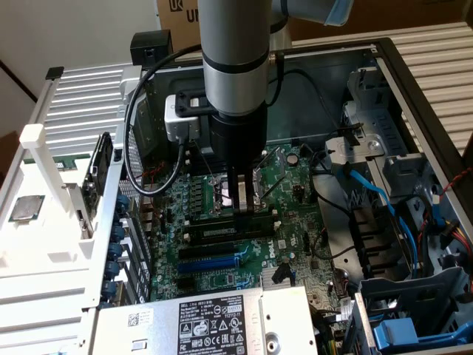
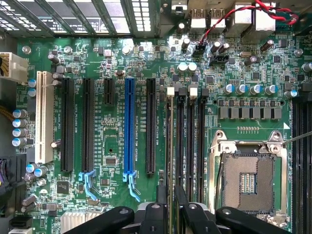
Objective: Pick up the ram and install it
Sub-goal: 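Insert the ram into the slot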
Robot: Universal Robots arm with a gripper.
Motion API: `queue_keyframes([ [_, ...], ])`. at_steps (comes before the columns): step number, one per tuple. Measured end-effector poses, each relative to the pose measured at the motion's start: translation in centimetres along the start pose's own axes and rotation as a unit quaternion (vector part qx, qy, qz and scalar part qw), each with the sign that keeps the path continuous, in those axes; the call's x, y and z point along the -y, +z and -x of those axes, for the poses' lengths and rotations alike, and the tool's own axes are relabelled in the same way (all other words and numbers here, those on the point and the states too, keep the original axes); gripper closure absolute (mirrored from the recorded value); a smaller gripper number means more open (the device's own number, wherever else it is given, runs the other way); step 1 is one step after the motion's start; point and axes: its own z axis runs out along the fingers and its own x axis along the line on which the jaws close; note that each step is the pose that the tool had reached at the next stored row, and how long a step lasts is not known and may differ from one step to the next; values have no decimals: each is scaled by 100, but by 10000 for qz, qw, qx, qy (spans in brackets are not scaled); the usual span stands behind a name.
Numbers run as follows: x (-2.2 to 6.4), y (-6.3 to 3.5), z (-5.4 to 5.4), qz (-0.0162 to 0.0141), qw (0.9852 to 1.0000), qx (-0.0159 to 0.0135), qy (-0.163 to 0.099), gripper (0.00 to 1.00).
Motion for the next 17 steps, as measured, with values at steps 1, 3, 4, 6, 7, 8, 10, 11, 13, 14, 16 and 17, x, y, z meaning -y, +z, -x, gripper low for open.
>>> queue_keyframes([
  [1,0,0,0,0,10000,0,0,79],
  [3,0,0,0,0,10000,0,0,79],
  [4,0,0,0,0,10000,0,0,79],
  [6,-3,-16,0,-2,10000,0,0,79],
  [7,-9,-54,-1,-8,10000,0,0,79],
  [8,-11,-67,-1,-10,10000,0,0,79],
  [10,-16,-88,-1,-15,10000,0,0,79],
  [11,-18,-97,-1,-17,10000,0,0,79],
  [13,-24,-113,-2,-23,10000,0,0,79],
  [14,-26,-120,-2,-24,10000,0,0,79],
  [16,-31,-127,-1,-26,10000,1,0,79],
  [17,-32,-127,-1,-26,10000,1,0,79],
])
